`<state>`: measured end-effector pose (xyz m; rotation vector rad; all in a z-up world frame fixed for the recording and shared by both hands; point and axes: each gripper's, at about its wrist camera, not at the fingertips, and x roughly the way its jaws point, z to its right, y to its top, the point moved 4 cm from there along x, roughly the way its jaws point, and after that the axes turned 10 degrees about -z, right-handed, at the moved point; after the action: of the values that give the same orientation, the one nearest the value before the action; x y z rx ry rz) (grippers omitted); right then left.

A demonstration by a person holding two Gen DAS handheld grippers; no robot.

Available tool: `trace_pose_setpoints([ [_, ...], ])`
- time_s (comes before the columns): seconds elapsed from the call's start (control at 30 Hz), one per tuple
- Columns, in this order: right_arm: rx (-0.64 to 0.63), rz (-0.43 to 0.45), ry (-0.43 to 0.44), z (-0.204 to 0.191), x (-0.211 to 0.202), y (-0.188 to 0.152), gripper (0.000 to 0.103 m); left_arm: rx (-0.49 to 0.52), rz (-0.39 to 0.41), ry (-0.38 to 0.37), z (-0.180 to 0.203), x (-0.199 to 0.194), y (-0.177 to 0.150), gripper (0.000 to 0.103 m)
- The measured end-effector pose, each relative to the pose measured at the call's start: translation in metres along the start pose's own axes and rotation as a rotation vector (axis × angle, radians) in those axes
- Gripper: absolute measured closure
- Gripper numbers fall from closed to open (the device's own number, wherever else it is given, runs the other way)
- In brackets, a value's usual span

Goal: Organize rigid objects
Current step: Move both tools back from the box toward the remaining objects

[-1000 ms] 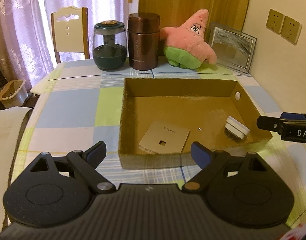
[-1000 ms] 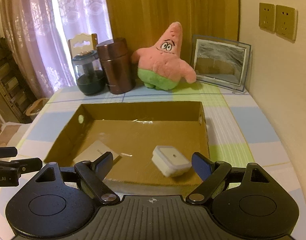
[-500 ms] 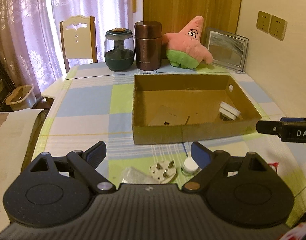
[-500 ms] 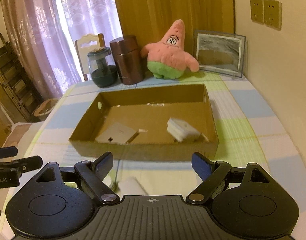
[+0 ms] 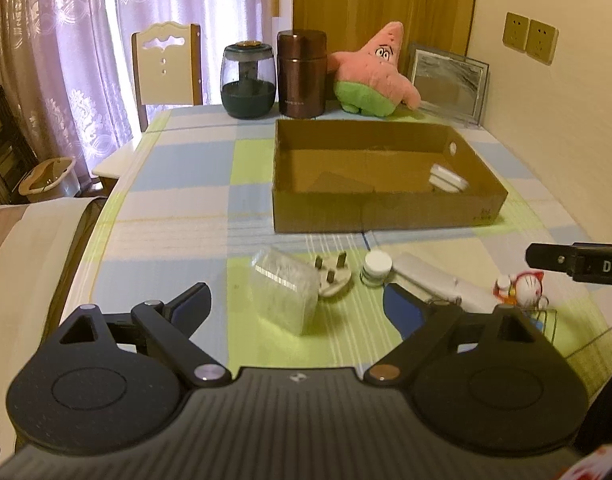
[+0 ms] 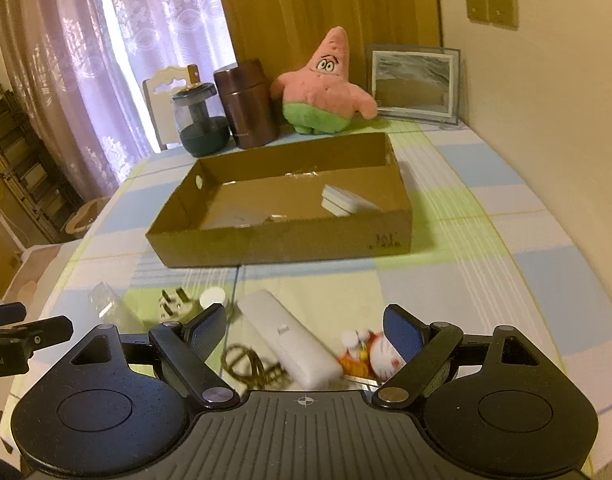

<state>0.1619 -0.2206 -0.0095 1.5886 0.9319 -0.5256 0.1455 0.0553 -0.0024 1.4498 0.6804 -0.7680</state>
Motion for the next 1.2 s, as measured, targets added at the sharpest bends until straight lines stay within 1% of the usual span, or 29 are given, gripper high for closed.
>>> trace_pose_setpoints([
  [0.17, 0.017, 0.027, -0.028, 0.008, -0.016, -0.023, 0.020, 0.007, -0.009, -0.014, 0.004, -0.003, -0.018, 0.012],
  [0.33, 0.024, 0.048, -0.082, 0.022, -0.030, -0.046, 0.020, 0.006, -0.013, -0.047, 0.014, -0.005, -0.029, 0.012],
  [0.57, 0.035, 0.046, -0.111, 0.033, -0.039, -0.070, 0.020, 0.031, -0.029, -0.084, 0.033, 0.002, -0.039, 0.012],
  [0.77, 0.044, 0.021, -0.120, 0.038, -0.033, -0.080, 0.020, 0.065, -0.035, -0.104, 0.051, 0.009, -0.042, 0.012],
  [0.97, 0.071, -0.001, -0.133, 0.040, -0.022, -0.082, 0.020, 0.092, -0.049, -0.101, 0.061, 0.021, -0.042, 0.012],
  [1.2, 0.072, -0.019, -0.187, 0.029, 0.003, -0.081, 0.020, 0.108, -0.061, -0.118, 0.062, 0.040, -0.040, 0.012],
])
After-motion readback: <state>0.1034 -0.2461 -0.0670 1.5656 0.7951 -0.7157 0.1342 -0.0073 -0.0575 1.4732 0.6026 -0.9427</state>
